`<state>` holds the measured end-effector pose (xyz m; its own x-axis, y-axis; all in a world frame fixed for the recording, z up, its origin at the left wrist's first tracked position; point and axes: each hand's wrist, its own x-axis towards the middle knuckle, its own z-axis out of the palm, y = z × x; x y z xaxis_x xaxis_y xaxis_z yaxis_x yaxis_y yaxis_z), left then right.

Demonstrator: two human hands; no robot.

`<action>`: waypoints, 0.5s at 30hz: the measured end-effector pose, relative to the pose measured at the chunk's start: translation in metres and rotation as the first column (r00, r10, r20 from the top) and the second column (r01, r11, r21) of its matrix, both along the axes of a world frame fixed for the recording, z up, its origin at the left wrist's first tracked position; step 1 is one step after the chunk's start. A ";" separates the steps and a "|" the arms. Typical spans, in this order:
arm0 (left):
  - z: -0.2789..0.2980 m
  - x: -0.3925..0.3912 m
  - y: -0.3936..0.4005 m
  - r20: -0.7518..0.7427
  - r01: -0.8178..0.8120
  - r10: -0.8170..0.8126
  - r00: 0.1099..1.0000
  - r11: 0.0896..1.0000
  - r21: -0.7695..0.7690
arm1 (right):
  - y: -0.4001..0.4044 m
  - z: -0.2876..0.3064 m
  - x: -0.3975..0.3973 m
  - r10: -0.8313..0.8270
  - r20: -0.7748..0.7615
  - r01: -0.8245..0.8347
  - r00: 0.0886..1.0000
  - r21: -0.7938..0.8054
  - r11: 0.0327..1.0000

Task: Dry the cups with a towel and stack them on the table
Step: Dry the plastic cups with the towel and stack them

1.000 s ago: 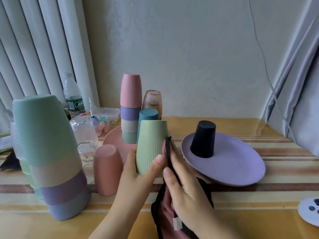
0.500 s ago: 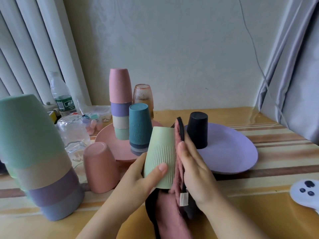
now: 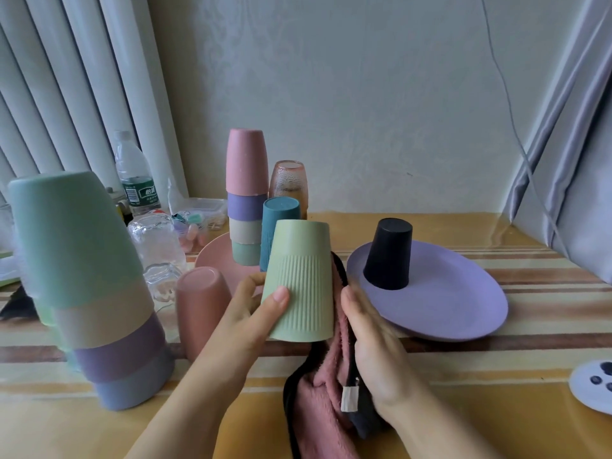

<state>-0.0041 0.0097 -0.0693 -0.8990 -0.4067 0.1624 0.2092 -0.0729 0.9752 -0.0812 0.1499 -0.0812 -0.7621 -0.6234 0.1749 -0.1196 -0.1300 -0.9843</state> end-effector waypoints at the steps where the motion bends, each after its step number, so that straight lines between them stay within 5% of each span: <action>1: 0.001 -0.001 0.000 -0.009 -0.017 0.016 1.000 1.000 -0.025 | 0.000 0.001 0.000 -0.016 0.004 0.016 1.000 -0.017 1.000; 8: 0.000 -0.009 0.006 -0.172 -0.395 0.365 0.915 0.897 -0.196 | 0.003 0.015 0.005 -0.017 -0.148 0.009 0.989 -0.056 0.998; 15: -0.007 -0.009 0.016 0.000 -0.286 0.302 0.953 0.903 -0.320 | -0.009 0.007 0.015 0.037 -0.354 -0.014 0.935 0.067 0.998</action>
<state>-0.0128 0.0252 -0.0762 -0.7561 -0.5895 0.2842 0.1261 0.2949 0.9472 -0.0661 0.1408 -0.0740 -0.6409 -0.6604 0.3912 -0.4598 -0.0778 -0.8846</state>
